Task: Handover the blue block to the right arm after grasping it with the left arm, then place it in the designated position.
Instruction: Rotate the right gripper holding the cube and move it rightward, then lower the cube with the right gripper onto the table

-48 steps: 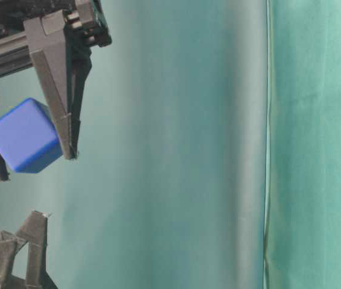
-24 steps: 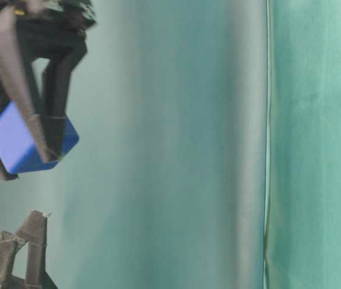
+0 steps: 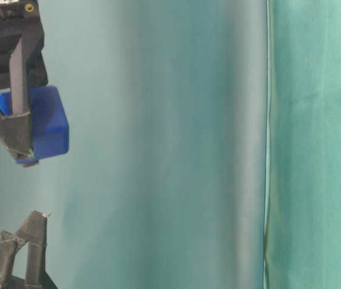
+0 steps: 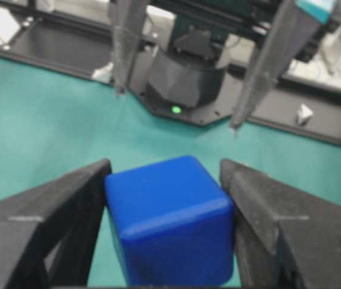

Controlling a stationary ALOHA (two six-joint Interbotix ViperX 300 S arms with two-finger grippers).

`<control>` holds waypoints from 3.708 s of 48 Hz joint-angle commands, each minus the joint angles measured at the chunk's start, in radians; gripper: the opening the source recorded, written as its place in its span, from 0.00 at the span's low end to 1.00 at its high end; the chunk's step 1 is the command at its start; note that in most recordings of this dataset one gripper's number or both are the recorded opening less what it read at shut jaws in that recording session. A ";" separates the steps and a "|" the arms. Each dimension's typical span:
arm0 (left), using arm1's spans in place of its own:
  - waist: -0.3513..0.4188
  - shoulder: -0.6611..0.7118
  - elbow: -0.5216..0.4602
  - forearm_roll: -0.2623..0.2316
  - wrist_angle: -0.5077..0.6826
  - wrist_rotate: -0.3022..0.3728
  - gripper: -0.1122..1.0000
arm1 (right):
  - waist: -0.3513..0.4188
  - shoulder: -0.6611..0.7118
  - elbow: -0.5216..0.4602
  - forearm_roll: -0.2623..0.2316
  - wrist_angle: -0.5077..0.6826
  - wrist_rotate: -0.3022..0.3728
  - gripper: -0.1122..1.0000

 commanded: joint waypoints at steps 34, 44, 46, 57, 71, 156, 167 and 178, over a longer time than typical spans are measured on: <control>-0.002 -0.003 -0.018 0.000 -0.008 -0.002 1.00 | 0.000 -0.021 -0.017 0.002 0.011 0.009 0.66; -0.002 -0.003 -0.018 -0.002 -0.008 -0.002 1.00 | 0.002 -0.021 -0.017 0.002 0.011 0.009 0.66; -0.002 -0.003 -0.018 0.000 -0.008 -0.002 1.00 | 0.002 -0.021 -0.018 0.002 0.009 0.009 0.66; -0.003 -0.003 -0.018 0.000 -0.008 -0.002 1.00 | 0.002 -0.021 -0.018 0.002 0.011 0.009 0.66; -0.003 -0.003 -0.018 0.000 -0.008 -0.002 1.00 | 0.003 -0.021 -0.018 0.006 0.037 0.021 0.66; -0.003 -0.003 -0.020 0.000 -0.003 -0.002 1.00 | 0.041 0.044 -0.031 0.183 0.423 0.066 0.66; -0.003 -0.003 -0.020 -0.002 -0.005 -0.002 1.00 | 0.041 0.087 -0.025 0.183 0.397 0.069 0.66; -0.002 -0.003 -0.020 0.000 -0.005 -0.002 1.00 | 0.041 0.169 -0.018 0.184 0.330 0.072 0.66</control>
